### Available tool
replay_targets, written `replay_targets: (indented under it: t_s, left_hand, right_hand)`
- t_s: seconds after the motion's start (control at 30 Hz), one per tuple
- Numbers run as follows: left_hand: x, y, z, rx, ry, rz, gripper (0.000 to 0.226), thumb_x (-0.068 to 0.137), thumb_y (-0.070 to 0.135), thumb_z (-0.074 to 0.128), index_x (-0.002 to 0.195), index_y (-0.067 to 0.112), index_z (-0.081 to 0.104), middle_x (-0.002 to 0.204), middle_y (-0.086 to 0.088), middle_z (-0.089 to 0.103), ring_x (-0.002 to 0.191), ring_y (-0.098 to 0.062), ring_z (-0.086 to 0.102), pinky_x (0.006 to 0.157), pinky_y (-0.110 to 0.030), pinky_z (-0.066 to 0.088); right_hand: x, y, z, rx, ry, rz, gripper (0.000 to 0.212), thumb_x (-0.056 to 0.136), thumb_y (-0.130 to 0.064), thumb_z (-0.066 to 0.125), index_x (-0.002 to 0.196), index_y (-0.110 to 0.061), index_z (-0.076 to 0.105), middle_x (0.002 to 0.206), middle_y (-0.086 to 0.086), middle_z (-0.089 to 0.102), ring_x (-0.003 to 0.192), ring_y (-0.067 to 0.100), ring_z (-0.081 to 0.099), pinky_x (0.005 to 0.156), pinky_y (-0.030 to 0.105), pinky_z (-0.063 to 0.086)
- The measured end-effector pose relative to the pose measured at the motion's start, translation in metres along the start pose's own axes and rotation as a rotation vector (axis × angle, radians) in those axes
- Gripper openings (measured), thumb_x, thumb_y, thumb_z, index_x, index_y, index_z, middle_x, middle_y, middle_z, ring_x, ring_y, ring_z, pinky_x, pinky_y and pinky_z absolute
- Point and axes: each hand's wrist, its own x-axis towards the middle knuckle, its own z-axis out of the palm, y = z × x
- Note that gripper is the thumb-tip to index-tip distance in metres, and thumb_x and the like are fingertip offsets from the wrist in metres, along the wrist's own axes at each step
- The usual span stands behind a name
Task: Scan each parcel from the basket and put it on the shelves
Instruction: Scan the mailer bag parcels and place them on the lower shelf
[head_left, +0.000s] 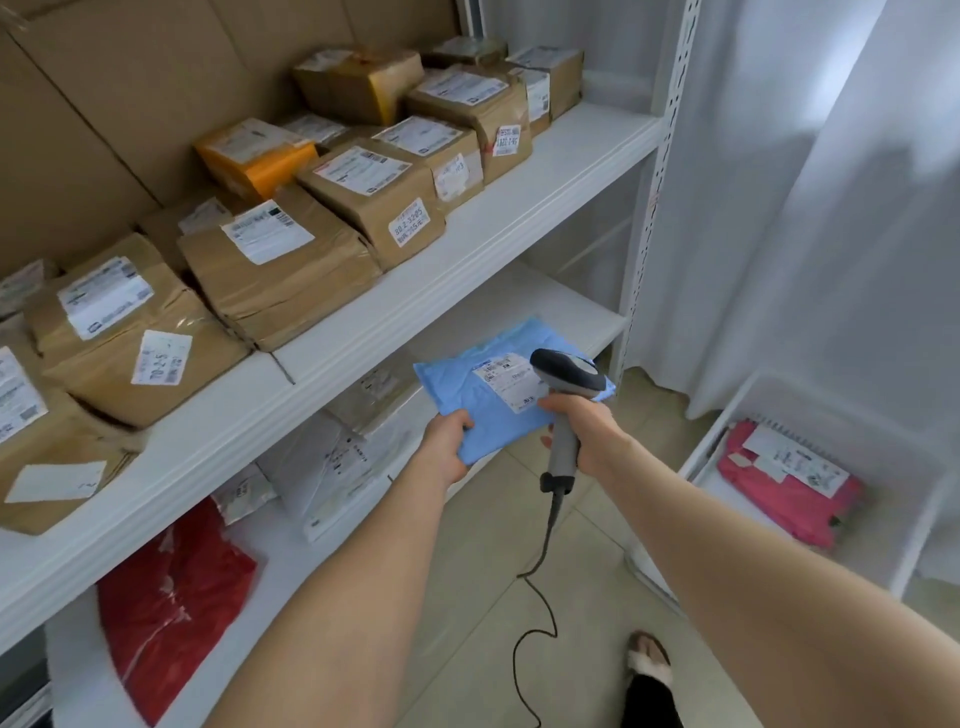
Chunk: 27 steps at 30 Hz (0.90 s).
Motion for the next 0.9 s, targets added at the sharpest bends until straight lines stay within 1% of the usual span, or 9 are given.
replay_targets:
  t_s: [0.07,0.17,0.3,0.43,0.53,0.63,0.67,0.77,0.9]
  left_hand:
    - [0.024,0.005,0.016,0.004,-0.038,-0.006,0.031,0.083,-0.008,0.039,0.105,0.008,0.055,0.081,-0.007,0.063,0.070,-0.022,0.061,0.055,-0.027,0.052]
    - [0.067,0.014,0.033,-0.035,-0.144,-0.002,0.052,0.081,-0.012,0.040,0.121,0.017,0.054,0.106,-0.009,0.067,0.090,-0.028,0.066,0.062,-0.036,0.058]
    - [0.140,0.017,0.052,-0.151,-0.037,0.074,0.086,0.084,-0.017,0.049,0.150,0.031,0.021,0.128,-0.014,0.054,0.103,-0.032,0.061,0.072,-0.040,0.057]
    - [0.211,0.020,0.062,-0.129,0.050,0.226,0.057,0.079,-0.020,0.048,0.117,0.021,0.060,0.115,-0.013,0.064,0.103,-0.030,0.063,0.074,-0.035,0.057]
    - [0.263,0.029,0.054,-0.056,0.129,0.297,0.033,0.089,-0.012,0.044,0.112,0.002,0.063,0.111,-0.015,0.067,0.104,-0.033,0.062,0.097,-0.042,0.049]
    - [0.312,0.040,0.037,-0.077,0.304,0.332,0.031,0.093,-0.008,0.042,0.088,0.014,0.063,0.076,0.006,0.072,0.085,-0.022,0.061,0.083,-0.035,0.050]
    - [0.326,0.042,0.030,-0.077,0.330,0.343,0.032,0.094,-0.010,0.040,0.087,0.012,0.062,0.078,0.004,0.072,0.090,-0.024,0.060,0.081,-0.035,0.048]
    - [0.369,0.049,0.004,-0.019,0.376,0.344,0.033,0.093,-0.011,0.040,0.119,0.003,0.056,0.118,-0.019,0.059,0.120,-0.036,0.052,0.088,-0.037,0.046]
    - [0.416,0.058,-0.025,0.086,0.428,0.332,0.058,0.091,-0.011,0.043,0.140,0.019,0.043,0.139,-0.015,0.049,0.130,-0.035,0.046,0.087,-0.034,0.043]
  right_hand:
    - [0.032,-0.012,-0.003,-0.004,0.017,-0.027,0.016,0.084,0.001,0.067,0.082,-0.011,0.057,0.082,0.006,0.053,0.069,0.018,0.050,0.061,0.031,0.044]
    - [0.089,-0.031,-0.003,-0.034,0.027,-0.053,0.012,0.084,0.002,0.066,0.087,-0.006,0.058,0.083,0.006,0.054,0.068,0.016,0.049,0.059,0.028,0.042]
    - [0.172,-0.057,0.004,-0.055,0.011,-0.070,0.016,0.082,0.004,0.067,0.083,-0.009,0.057,0.082,0.003,0.054,0.072,0.014,0.050,0.069,0.033,0.046]
    - [0.246,-0.073,0.024,-0.099,-0.091,-0.047,0.023,0.083,-0.001,0.069,0.078,-0.017,0.053,0.084,0.000,0.053,0.076,0.013,0.050,0.080,0.038,0.049]
    - [0.296,-0.069,0.043,-0.110,-0.146,-0.006,0.023,0.083,-0.003,0.070,0.077,-0.016,0.052,0.084,0.004,0.051,0.074,0.017,0.049,0.080,0.040,0.051]
    - [0.340,-0.057,0.065,-0.077,-0.209,0.035,0.021,0.084,-0.002,0.069,0.081,-0.014,0.052,0.085,0.006,0.049,0.073,0.020,0.048,0.079,0.042,0.052]
    - [0.354,-0.051,0.072,-0.067,-0.231,0.048,0.020,0.084,-0.002,0.069,0.082,-0.014,0.052,0.086,0.007,0.049,0.075,0.020,0.049,0.077,0.042,0.053]
    - [0.390,-0.034,0.098,-0.057,-0.305,0.076,0.016,0.085,-0.004,0.068,0.092,-0.011,0.055,0.096,0.011,0.050,0.084,0.025,0.051,0.076,0.042,0.055]
    - [0.429,-0.015,0.130,-0.044,-0.387,0.116,0.030,0.086,-0.008,0.068,0.111,-0.007,0.053,0.106,0.014,0.052,0.093,0.029,0.056,0.065,0.040,0.057]
